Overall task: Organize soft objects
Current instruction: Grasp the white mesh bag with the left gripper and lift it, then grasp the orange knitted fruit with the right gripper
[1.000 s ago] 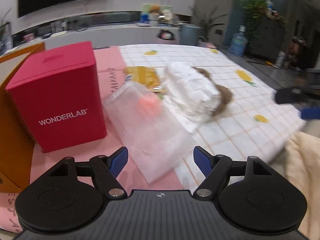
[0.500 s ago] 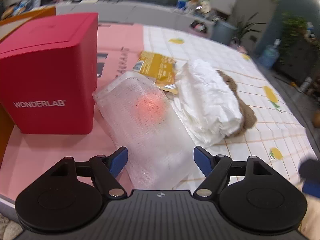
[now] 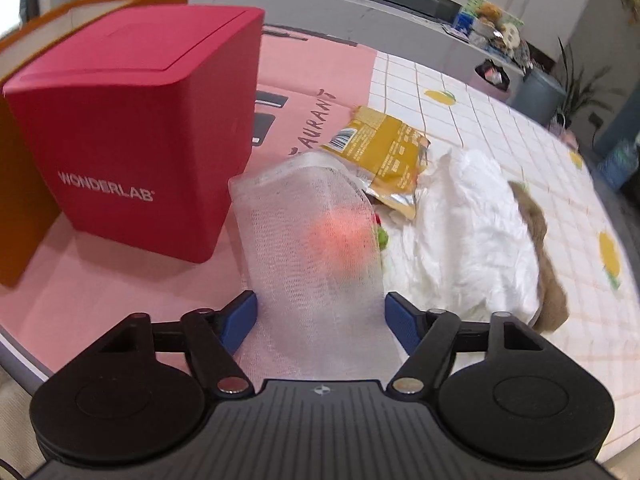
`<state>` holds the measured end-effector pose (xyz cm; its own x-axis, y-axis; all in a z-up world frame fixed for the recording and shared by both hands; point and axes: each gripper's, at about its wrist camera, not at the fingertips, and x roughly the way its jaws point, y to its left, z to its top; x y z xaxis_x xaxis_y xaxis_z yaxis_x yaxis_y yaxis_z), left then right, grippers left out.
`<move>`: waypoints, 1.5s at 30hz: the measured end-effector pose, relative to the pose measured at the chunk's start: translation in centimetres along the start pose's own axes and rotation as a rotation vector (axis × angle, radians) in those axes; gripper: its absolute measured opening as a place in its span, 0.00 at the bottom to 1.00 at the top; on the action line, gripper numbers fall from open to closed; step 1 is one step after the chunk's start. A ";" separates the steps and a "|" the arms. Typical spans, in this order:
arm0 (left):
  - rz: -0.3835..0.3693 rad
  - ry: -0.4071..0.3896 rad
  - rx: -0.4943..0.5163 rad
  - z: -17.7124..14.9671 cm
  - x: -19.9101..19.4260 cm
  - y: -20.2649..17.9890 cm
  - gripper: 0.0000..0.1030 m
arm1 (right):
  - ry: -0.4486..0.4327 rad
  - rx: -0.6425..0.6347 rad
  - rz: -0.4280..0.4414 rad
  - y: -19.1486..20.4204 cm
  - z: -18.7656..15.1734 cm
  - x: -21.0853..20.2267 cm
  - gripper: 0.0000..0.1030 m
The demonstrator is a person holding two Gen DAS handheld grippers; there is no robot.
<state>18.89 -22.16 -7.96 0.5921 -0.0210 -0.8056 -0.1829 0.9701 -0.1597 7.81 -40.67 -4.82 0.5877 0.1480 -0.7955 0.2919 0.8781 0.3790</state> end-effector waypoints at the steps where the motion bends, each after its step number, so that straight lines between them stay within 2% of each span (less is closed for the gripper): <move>1: 0.015 -0.004 0.054 -0.3 -0.2 -0.3 0.74 | -0.001 -0.002 0.003 0.1 0.0 0.0 0.89; 3: 0.048 -0.011 0.164 -1.0 -0.4 -0.7 0.61 | -0.002 -0.018 0.002 0.4 0.0 -0.1 0.89; 4: 0.059 -0.019 0.195 -1.3 -0.6 -0.6 0.58 | -0.001 -0.028 -0.004 0.6 -0.1 -0.1 0.89; 5: 0.052 -0.026 0.207 -1.6 -0.8 -0.2 0.55 | 0.000 -0.037 -0.011 0.7 -0.1 -0.1 0.89; 6: 0.038 -0.029 0.216 -1.7 -1.0 0.4 0.46 | 0.000 -0.045 -0.019 0.8 -0.2 -0.1 0.89; 8: 0.027 -0.029 0.241 -1.9 -1.6 1.5 0.37 | 0.005 -0.053 -0.031 0.9 -0.2 0.1 0.89; 10: -0.004 -0.014 0.243 -1.8 -2.1 3.4 0.32 | 0.011 -0.049 -0.039 0.8 -0.3 0.2 0.89; 11: -0.019 -0.010 0.231 -1.7 -2.4 4.4 0.20 | 0.015 -0.045 -0.042 0.8 -0.3 0.4 0.89; 12: -0.038 -0.005 0.220 -1.5 -2.5 5.4 0.13 | 0.020 -0.044 -0.043 0.8 -0.4 0.5 0.89; 14: -0.110 0.001 0.206 -1.3 -2.7 7.3 0.08 | 0.029 -0.049 -0.041 1.0 -0.5 0.7 0.88; 18: -0.236 -0.003 0.216 -1.5 -3.0 10.1 0.06 | 0.029 -0.102 -0.033 2.1 -1.2 1.1 0.88; 22: -0.304 -0.038 0.241 -2.0 -3.1 11.1 0.06 | -0.036 -0.211 -0.003 4.0 -2.2 1.4 0.85; 23: -0.310 -0.046 0.256 -2.1 -3.1 11.1 0.06 | -0.063 -0.251 -0.003 4.7 -2.5 1.5 0.82; 24: -0.316 -0.049 0.266 -2.1 -3.1 11.1 0.06 | -0.087 -0.290 -0.009 5.3 -2.9 1.6 0.74; 26: -0.309 -0.057 0.301 -2.1 -3.2 10.7 0.07 | -0.141 -0.367 -0.033 6.5 -4.0 2.2 0.68; 29: -0.298 -0.063 0.314 -2.1 -3.3 10.5 0.07 | -0.187 -0.420 -0.035 7.8 -4.8 3.6 0.65; 34: -0.308 -0.065 0.299 -1.9 -2.9 10.9 0.07 | -0.280 -0.513 0.001 10.2 -4.1 4.8 0.63; 37: -0.318 -0.071 0.287 -2.0 -2.8 11.2 0.08 | -0.295 -0.596 -0.037 11.7 -4.0 5.7 0.62; 40: -0.328 -0.065 0.271 -1.9 -2.7 11.3 0.08 | -0.279 -0.656 -0.030 12.7 -4.0 7.5 0.54; 45: -0.342 -0.059 0.242 -1.9 -2.8 12.1 0.08 | -0.255 -0.721 -0.038 14.0 -3.7 10.6 0.53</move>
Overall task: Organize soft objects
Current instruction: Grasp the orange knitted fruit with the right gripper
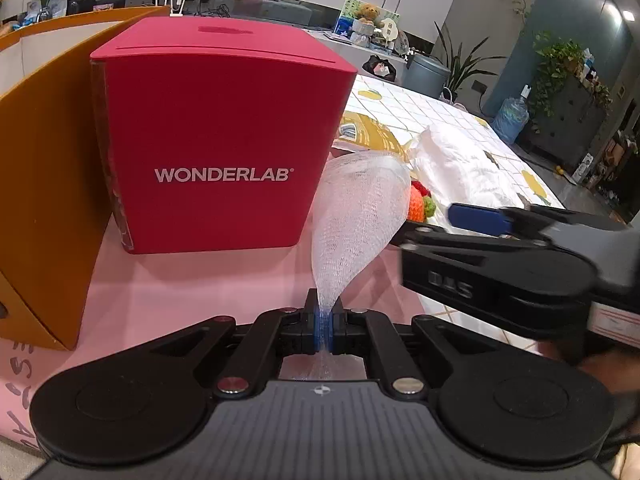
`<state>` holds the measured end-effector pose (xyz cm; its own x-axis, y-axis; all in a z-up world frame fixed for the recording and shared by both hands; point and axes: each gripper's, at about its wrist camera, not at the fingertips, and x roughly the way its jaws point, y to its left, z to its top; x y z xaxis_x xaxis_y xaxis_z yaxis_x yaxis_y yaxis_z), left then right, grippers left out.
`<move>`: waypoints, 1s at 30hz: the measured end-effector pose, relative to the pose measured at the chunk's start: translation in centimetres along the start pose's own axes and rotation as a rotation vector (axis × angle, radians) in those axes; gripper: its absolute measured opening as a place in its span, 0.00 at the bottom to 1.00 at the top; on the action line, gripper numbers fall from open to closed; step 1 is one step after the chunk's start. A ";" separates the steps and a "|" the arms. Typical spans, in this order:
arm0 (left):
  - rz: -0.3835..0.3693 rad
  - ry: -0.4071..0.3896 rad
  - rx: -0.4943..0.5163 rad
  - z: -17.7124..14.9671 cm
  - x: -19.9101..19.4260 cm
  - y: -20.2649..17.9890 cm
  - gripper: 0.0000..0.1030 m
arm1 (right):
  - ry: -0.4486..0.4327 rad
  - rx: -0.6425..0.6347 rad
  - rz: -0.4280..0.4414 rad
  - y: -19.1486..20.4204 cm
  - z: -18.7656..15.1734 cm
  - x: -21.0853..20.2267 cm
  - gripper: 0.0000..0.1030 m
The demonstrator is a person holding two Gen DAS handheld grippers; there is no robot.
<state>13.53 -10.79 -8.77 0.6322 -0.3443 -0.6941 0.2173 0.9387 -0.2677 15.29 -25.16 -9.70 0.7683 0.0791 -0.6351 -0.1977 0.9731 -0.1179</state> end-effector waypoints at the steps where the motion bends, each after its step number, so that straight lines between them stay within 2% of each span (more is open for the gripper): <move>1: 0.001 -0.001 0.001 0.0 0.0 0.0 0.08 | 0.000 -0.004 0.002 0.1 0.1 0.4 0.53; 5: 0.007 -0.009 0.012 0.0 -0.1 -0.2 0.08 | 0.002 -0.018 0.008 0.4 0.3 1.7 0.53; 8: 0.013 -0.014 0.020 -0.1 -0.1 -0.4 0.08 | -0.053 -0.038 0.015 0.6 0.2 1.5 0.53; 10: 0.015 -0.016 0.024 -0.2 -0.2 -0.4 0.08 | -0.054 -0.071 0.006 0.8 0.2 1.7 0.45; 13: 0.017 -0.017 0.026 -0.4 -0.4 -0.5 0.08 | -0.050 -0.040 0.006 0.2 0.1 1.8 0.43; 15: 0.017 -0.017 0.028 -0.4 -0.4 -0.4 0.08 | -0.049 -0.025 0.011 -0.1 0.2 1.7 0.35; 17: 0.018 -0.017 0.029 -0.3 -0.5 -0.4 0.08 | -0.040 -0.025 0.011 -0.1 0.4 1.4 0.35; 22: 0.004 -0.012 0.015 -0.1 -0.4 0.0 0.08 | 0.020 -0.003 0.009 -0.5 0.8 -0.6 0.34; 28: -0.049 0.010 -0.071 0.4 -0.4 1.5 0.08 | 0.241 -0.026 0.000 -0.1 -0.5 -1.8 0.34; 29: -0.053 0.015 -0.076 0.5 -0.4 1.6 0.08 | 0.243 -0.018 -0.001 0.0 -0.7 -1.8 0.37; 30: -0.055 0.015 -0.078 0.5 -0.5 1.7 0.08 | 0.227 -0.018 -0.010 0.2 -0.8 -1.8 0.51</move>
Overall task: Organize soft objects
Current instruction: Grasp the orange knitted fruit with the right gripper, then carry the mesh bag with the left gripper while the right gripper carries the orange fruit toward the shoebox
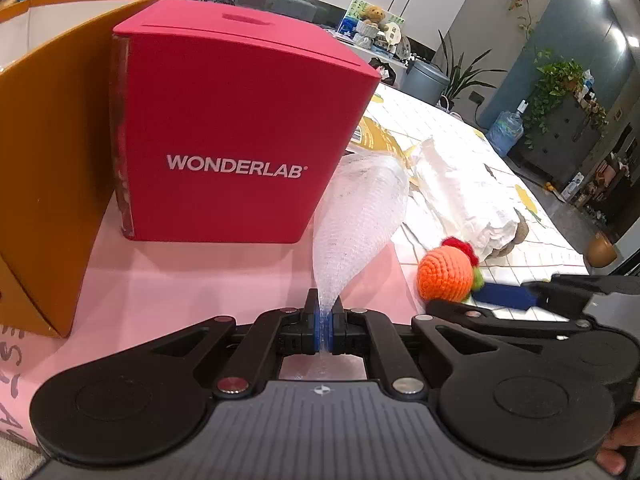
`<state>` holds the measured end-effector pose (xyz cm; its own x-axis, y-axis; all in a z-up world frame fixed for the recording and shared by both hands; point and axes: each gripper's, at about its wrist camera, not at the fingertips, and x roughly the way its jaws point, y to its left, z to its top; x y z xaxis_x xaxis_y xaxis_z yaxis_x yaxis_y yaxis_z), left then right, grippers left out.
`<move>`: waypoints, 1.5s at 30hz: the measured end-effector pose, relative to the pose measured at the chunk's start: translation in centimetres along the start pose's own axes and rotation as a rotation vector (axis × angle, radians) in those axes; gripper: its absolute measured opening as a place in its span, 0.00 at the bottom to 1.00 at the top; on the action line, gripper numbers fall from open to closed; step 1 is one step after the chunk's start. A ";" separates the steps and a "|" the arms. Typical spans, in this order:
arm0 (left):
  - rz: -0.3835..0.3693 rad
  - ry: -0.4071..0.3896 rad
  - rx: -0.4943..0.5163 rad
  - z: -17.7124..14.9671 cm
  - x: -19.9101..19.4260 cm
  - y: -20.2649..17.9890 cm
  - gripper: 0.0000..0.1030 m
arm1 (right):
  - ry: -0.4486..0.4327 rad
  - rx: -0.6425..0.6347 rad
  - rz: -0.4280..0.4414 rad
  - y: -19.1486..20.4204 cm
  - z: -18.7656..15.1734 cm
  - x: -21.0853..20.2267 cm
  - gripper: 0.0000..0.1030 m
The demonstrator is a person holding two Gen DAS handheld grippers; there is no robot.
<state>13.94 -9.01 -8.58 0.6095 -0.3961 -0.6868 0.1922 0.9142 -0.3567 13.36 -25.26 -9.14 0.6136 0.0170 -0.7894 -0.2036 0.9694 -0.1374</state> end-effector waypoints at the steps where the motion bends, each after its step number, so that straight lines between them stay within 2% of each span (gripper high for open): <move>1: -0.001 -0.002 -0.002 0.0 0.0 0.1 0.08 | -0.019 -0.006 -0.016 0.2 0.0 0.1 0.62; 2: 0.001 -0.003 -0.001 0.0 0.0 0.0 0.08 | -0.045 -0.016 -0.042 0.5 0.0 0.2 0.74; 5: 0.012 -0.006 0.013 0.0 -0.1 -0.2 0.08 | -0.091 -0.053 -0.069 0.5 0.2 1.2 0.63; 6: 0.014 -0.008 0.016 0.0 -0.1 -0.3 0.08 | -0.099 -0.049 -0.066 0.4 0.3 1.4 0.62; 9: 0.020 -0.011 0.024 -0.1 -0.2 -0.4 0.08 | -0.108 -0.009 -0.041 -0.2 0.7 1.6 0.58; 11: 0.022 -0.012 0.026 0.0 -0.1 -0.4 0.08 | -0.108 0.014 -0.006 -0.5 0.7 1.6 0.51; 16: 0.028 -0.020 0.037 -0.1 -0.2 -0.7 0.08 | -0.111 -0.026 -0.008 0.1 0.5 1.2 0.50; 21: 0.024 -0.027 0.009 -0.1 -0.2 -0.6 0.03 | -0.113 -0.011 0.001 0.3 0.8 0.4 0.50; 24: 0.112 -0.051 0.067 -0.1 -0.6 -1.7 0.02 | -0.131 -0.001 0.000 0.4 1.2 -0.3 0.50; 26: 0.125 -0.057 0.076 0.0 -1.0 -1.9 0.02 | -0.145 0.006 -0.001 0.3 1.5 -0.8 0.50; 28: 0.116 -0.059 0.064 0.1 -1.6 -2.1 0.02 | -0.165 0.016 -0.009 0.1 1.9 -1.7 0.50; 32: 0.132 -0.097 0.104 0.6 -3.4 -3.3 0.02 | -0.222 0.038 -0.014 -0.5 2.6 -4.2 0.50; 36: 0.100 -0.106 0.098 1.9 -5.4 -4.2 0.02 | -0.283 0.048 -0.020 -1.0 3.5 -6.7 0.50; 41: 0.072 -0.200 0.163 4.2 -8.9 -6.3 0.02 | -0.384 0.047 -0.064 -1.1 4.9 -10.6 0.50; 45: 0.048 -0.272 0.179 7.0 -12.0 -7.5 0.02 | -0.458 0.132 -0.059 -1.2 6.7 -14.2 0.50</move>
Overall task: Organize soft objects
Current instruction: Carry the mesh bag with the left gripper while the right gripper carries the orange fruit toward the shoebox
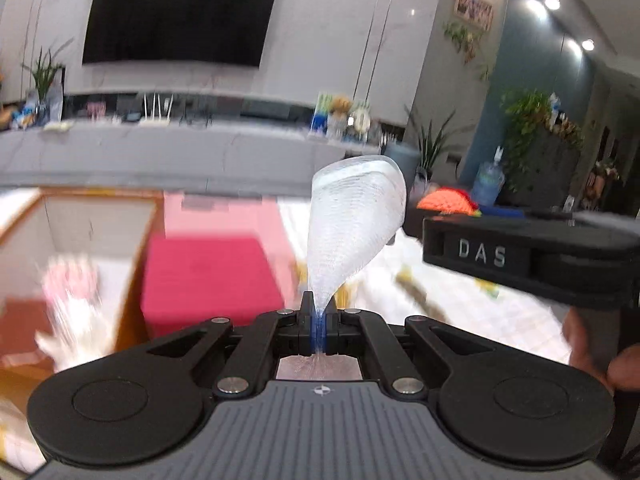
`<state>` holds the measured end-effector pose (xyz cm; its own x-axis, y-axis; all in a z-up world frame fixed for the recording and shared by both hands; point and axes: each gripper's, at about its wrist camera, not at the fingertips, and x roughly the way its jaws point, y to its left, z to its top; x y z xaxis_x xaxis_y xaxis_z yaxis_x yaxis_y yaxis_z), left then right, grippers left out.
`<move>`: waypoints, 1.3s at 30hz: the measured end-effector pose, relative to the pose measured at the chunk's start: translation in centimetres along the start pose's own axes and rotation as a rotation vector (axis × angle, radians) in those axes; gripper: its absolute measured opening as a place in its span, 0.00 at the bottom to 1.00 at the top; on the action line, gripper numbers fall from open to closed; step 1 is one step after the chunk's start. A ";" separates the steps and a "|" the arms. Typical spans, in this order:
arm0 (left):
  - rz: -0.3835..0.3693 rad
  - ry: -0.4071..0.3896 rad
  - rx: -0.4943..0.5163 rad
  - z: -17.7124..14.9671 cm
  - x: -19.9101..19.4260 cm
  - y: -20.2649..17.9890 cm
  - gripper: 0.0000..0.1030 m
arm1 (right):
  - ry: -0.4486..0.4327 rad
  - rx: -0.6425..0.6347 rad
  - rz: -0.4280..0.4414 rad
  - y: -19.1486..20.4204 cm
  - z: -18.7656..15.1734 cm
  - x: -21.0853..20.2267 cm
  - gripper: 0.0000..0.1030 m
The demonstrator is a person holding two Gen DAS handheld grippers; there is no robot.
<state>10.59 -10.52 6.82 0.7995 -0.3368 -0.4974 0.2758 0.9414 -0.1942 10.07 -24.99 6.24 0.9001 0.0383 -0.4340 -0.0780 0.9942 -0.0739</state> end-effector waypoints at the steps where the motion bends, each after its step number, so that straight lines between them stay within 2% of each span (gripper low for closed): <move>1: -0.003 -0.018 0.005 1.2 -0.8 0.2 0.02 | -0.022 0.017 0.012 0.3 0.7 -0.6 0.50; 6: -0.016 -0.121 0.019 5.4 -4.6 2.0 0.02 | -0.127 0.069 0.037 3.1 4.5 -3.8 0.50; 13: 0.115 -0.245 0.123 7.6 -9.3 4.8 0.02 | -0.224 0.219 0.159 8.5 8.2 -5.7 0.50; 16: 0.177 -0.270 0.180 7.3 -10.0 5.6 0.03 | -0.249 0.234 0.205 11.2 9.1 -5.4 0.50; 18: 0.213 -0.272 0.200 6.5 -10.3 5.5 0.03 | -0.270 0.222 0.205 13.4 9.1 -5.0 0.50; 24: 0.260 -0.224 0.158 4.8 -8.7 8.4 0.03 | -0.289 0.160 0.254 17.8 7.8 -2.8 0.50; 27: 0.301 -0.207 0.147 3.8 -7.1 10.1 0.03 | -0.270 0.143 0.219 19.3 6.7 -1.2 0.50; 31: 0.290 -0.123 0.106 2.7 -4.5 12.9 0.03 | -0.230 0.132 0.171 21.4 4.8 1.0 0.50; 35: 0.323 -0.028 0.095 1.7 -1.7 14.6 0.03 | -0.138 0.171 0.165 21.9 2.7 4.8 0.50; 37: 0.331 0.012 0.027 1.1 -1.1 16.0 0.03 | -0.068 0.211 0.171 21.8 1.9 6.9 0.50; 39: 0.306 0.065 -0.041 0.6 -0.9 17.7 0.03 | 0.016 0.259 0.207 21.4 0.8 8.8 0.50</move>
<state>15.12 6.43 4.34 0.8057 -0.0399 -0.5910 0.0052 0.9982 -0.0603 16.64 -3.34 1.59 0.8694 0.2428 -0.4304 -0.1450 0.9580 0.2473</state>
